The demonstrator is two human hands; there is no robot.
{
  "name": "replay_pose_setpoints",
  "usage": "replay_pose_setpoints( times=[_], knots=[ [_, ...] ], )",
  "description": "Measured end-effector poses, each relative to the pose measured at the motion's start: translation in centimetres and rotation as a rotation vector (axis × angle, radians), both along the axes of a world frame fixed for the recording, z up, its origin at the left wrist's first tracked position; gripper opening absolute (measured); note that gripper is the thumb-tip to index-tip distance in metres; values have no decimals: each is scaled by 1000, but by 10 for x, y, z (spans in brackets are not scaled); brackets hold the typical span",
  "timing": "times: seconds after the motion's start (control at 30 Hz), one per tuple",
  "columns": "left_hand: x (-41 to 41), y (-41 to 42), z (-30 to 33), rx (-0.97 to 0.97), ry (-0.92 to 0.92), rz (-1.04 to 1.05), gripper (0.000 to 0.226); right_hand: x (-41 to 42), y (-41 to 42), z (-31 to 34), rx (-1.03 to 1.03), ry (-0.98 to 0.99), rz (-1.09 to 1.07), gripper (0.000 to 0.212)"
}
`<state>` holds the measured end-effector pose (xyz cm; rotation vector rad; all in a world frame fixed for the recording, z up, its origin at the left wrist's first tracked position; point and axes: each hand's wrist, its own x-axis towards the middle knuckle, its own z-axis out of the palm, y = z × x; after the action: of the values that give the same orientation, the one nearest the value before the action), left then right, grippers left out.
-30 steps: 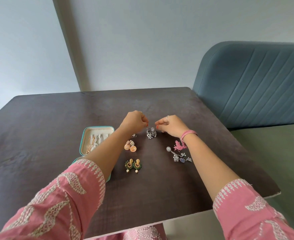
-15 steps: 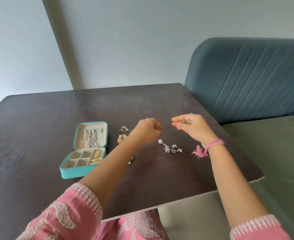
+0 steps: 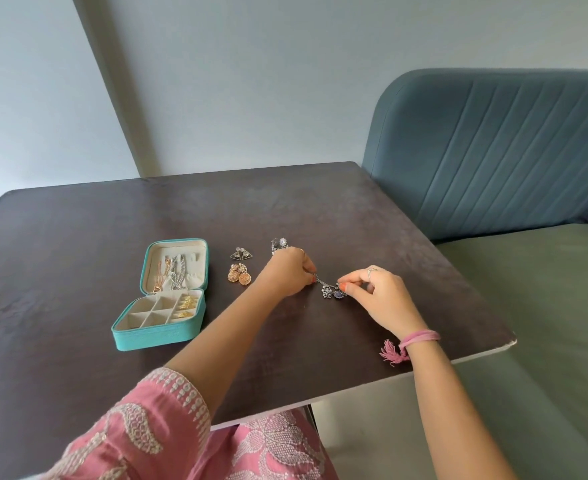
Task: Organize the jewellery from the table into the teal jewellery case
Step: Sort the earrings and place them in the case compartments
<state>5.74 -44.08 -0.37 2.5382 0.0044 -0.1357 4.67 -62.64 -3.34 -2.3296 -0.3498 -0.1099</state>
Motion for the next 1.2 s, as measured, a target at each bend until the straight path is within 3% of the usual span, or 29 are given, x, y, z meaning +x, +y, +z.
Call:
replay_pose_setpoints(
  times=[0.3, 0.47, 0.83, 1.1, 1.2],
  knots=[
    [-5, 0, 4, -65, -10, 28, 17, 2, 3, -9, -128, 47, -3, 13],
    [-10, -1, 7, -232, -26, 92, 3, -4, 6, -9, -210, 69, -12, 19],
    [-26, 10, 42, -567, -168, 85, 8, -5, -3, 47, 336, 251, -34, 12],
    [-47, 14, 61, -551, -229, -17, 18, -10, 4, 101, 142, 352, 42, 14],
    [-52, 13, 62, -517, -252, -37, 16, -11, 9, 113, 168, 379, 47, 14]
  ],
)
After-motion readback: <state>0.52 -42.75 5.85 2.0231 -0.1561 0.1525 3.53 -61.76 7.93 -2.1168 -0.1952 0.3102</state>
